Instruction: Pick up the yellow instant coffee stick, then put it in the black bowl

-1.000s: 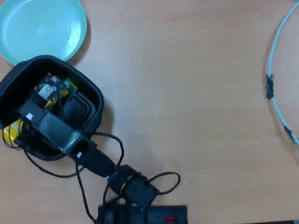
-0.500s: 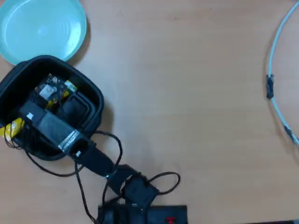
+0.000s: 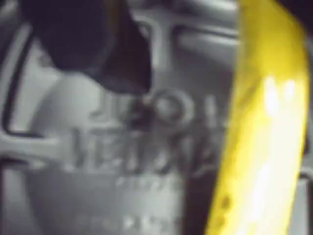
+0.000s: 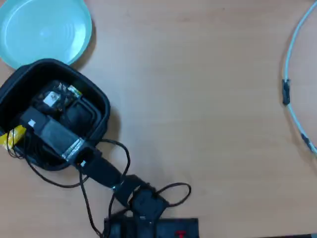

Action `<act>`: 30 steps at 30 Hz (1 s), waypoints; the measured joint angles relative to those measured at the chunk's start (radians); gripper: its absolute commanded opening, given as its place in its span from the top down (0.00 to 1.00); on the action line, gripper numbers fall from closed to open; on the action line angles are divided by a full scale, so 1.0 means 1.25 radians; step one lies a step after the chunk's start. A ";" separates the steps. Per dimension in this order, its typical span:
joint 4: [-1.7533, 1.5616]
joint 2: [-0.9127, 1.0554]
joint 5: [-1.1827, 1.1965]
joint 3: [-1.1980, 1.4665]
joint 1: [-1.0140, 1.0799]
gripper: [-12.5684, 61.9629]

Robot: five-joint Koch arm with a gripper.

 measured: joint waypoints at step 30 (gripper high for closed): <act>0.097 0.498 -0.155 0.455 0.470 0.22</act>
